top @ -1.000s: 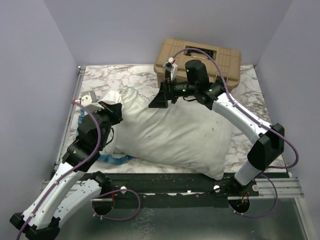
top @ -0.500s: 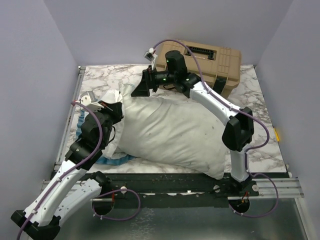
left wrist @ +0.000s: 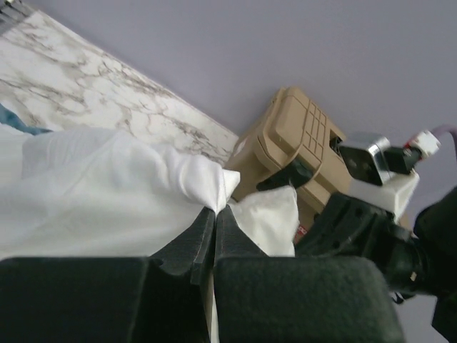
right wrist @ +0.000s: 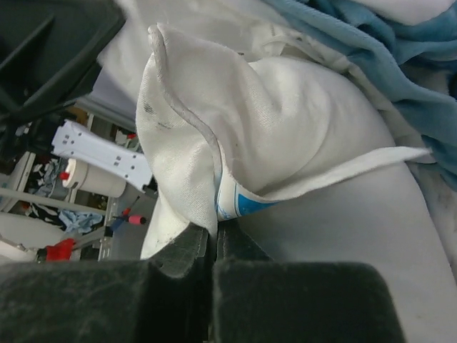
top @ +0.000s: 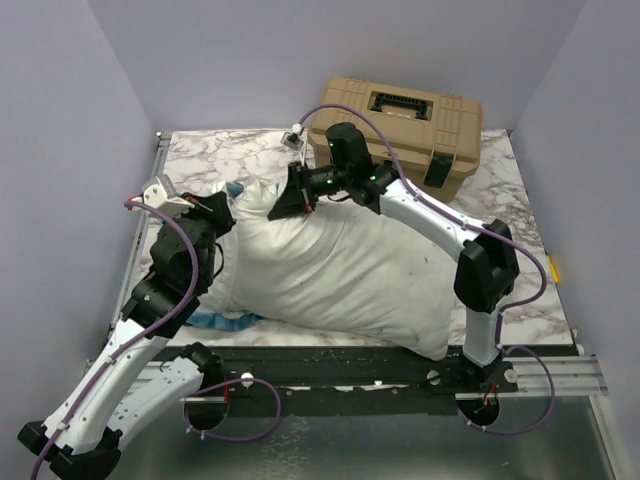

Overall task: Put the pillow into the pillowcase
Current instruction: Stuff the pillow into the pillowcase.

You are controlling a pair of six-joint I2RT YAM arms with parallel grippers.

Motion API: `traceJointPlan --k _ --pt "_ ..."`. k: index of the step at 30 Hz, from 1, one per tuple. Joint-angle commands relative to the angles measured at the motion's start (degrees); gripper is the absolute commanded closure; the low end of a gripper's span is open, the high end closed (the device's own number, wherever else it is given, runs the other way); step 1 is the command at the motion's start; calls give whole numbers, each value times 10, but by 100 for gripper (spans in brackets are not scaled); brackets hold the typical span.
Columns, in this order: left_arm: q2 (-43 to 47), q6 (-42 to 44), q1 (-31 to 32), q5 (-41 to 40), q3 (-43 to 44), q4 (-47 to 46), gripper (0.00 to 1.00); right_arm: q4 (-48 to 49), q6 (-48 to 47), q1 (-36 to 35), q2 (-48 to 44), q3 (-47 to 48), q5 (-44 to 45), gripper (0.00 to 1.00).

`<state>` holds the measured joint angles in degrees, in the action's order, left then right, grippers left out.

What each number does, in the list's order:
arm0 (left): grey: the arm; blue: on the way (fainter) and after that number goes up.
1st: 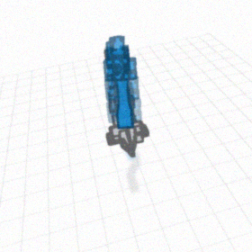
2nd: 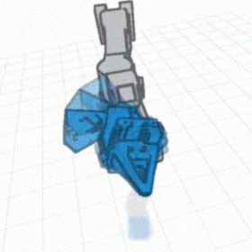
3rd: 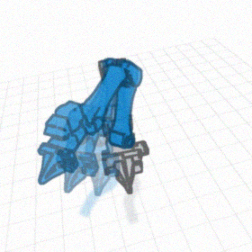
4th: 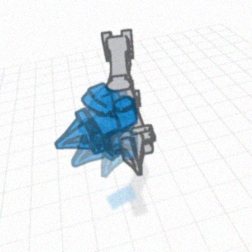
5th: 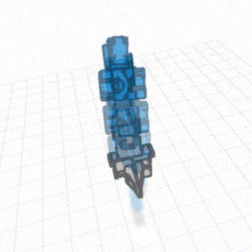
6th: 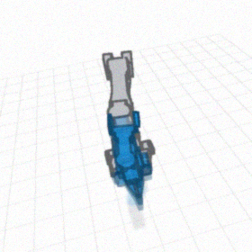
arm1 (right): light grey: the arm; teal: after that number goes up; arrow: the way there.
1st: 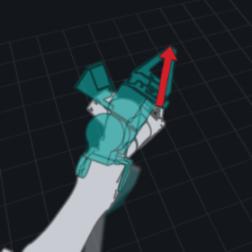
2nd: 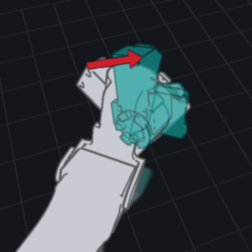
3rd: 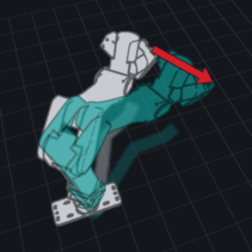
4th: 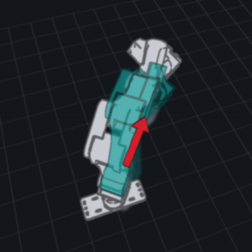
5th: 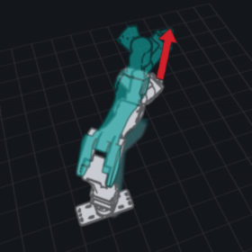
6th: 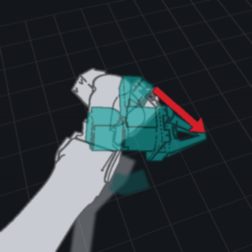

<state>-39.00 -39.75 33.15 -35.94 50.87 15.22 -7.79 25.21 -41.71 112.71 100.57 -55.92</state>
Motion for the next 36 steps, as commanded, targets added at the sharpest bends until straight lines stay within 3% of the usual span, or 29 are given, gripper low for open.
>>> traceJointPlan --k 1,5,10,14,21,24,30,32,36 --pt "-42 81 4 -42 61 -33 100 -3 13 -7 -63 -40 -77 100" --pt "-104 169 3 33 126 -74 100 13 50 -9 -59 -44 -98 100" --pt "-179 228 3 147 213 -89 100 6 91 -14 -11 23 -108 100" --pt "-218 236 3 255 265 -89 100 -12 120 -13 31 104 -93 100" --pt "-218 226 3 352 274 -88 100 -19 174 -13 101 255 -95 100" --pt "-214 209 3 385 268 -87 100 48 229 -3 100 238 -95 100" --pt "-199 170 5 427 247 -86 100 355 472 49 68 112 -66 100" --pt "-202 157 7 451 245 -84 100 370 494 62 77 127 -54 100" --pt "-191 156 12 441 235 -73 100 310 476 84 72 155 -14 100"
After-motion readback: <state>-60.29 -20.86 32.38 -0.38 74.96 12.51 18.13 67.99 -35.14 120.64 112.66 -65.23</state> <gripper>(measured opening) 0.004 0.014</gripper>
